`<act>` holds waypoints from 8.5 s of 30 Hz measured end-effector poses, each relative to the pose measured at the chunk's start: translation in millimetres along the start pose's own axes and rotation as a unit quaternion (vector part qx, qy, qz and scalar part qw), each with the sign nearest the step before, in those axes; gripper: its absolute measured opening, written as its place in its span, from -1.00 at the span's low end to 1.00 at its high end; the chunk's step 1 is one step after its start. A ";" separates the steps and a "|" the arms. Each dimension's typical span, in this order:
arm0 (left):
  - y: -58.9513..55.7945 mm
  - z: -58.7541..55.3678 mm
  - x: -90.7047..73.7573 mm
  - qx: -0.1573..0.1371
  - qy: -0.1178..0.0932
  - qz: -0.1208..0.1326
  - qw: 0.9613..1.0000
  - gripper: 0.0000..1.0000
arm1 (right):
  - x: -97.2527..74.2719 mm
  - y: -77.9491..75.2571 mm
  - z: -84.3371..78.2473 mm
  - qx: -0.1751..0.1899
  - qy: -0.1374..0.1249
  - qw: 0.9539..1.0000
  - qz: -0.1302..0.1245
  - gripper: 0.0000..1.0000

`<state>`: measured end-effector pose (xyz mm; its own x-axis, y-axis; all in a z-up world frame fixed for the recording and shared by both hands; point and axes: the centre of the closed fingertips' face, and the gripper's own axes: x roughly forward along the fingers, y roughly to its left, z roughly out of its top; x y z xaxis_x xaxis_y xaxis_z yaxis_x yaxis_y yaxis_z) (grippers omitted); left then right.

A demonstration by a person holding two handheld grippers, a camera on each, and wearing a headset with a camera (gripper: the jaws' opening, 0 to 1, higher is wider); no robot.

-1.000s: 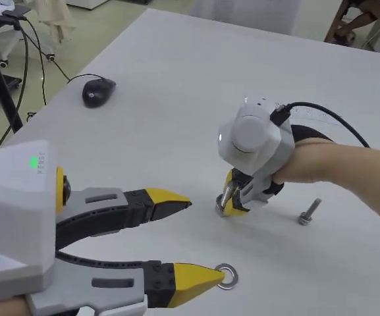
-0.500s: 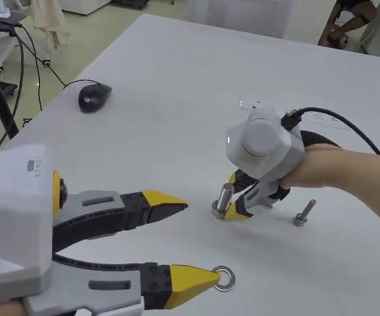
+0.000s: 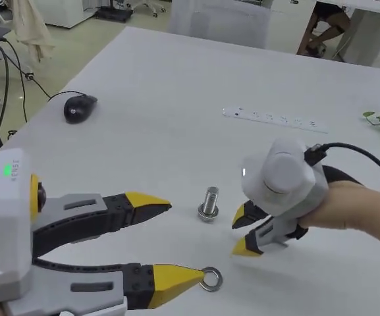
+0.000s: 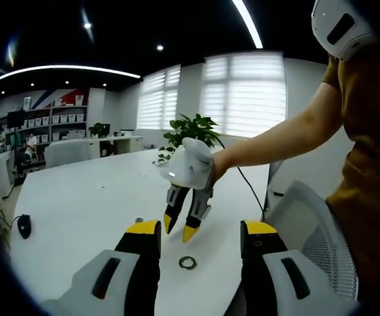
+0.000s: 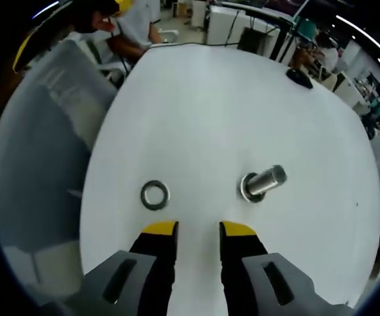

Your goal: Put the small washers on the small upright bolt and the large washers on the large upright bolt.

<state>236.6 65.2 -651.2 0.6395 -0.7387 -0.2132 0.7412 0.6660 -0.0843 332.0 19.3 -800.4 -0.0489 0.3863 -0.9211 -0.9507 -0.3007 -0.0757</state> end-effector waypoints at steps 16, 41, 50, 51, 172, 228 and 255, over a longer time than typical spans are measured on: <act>-8.2 3.7 -9.5 0.005 -0.009 0.002 1.000 -0.05 | 28.8 40.8 19.7 0.011 -0.006 0.999 0.035 -0.36; -8.2 4.1 -9.2 0.006 -0.010 0.006 1.000 -0.05 | 31.6 40.0 18.8 -0.016 -0.009 0.999 0.035 -0.51; -10.1 4.8 -8.0 0.009 -0.009 0.001 1.000 -0.05 | 33.6 39.4 19.4 -0.002 -0.003 0.999 0.032 -0.56; -10.2 4.7 -8.2 0.009 -0.009 0.001 1.000 -0.05 | 33.6 39.2 19.3 0.001 -0.004 0.999 0.032 -0.57; 11.7 -10.1 -3.8 -0.023 -0.001 0.024 0.999 -0.05 | 23.1 -76.4 27.0 -0.010 0.015 1.000 -0.012 -0.55; -2.4 -18.2 12.5 -0.041 0.009 -0.025 0.999 -0.05 | -36.4 -12.1 8.5 0.057 -0.133 0.985 -0.093 -0.55; -46.5 -2.4 25.9 -0.068 -0.010 -0.101 0.992 0.20 | -124.1 84.2 -18.9 0.193 -0.373 0.896 -0.144 -0.02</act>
<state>218.3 15.3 -655.1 0.4847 -0.8600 -0.1594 0.8212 0.5102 -0.2554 263.8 -70.5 -699.7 0.1610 0.9178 -0.3629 -0.9848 0.1734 0.0018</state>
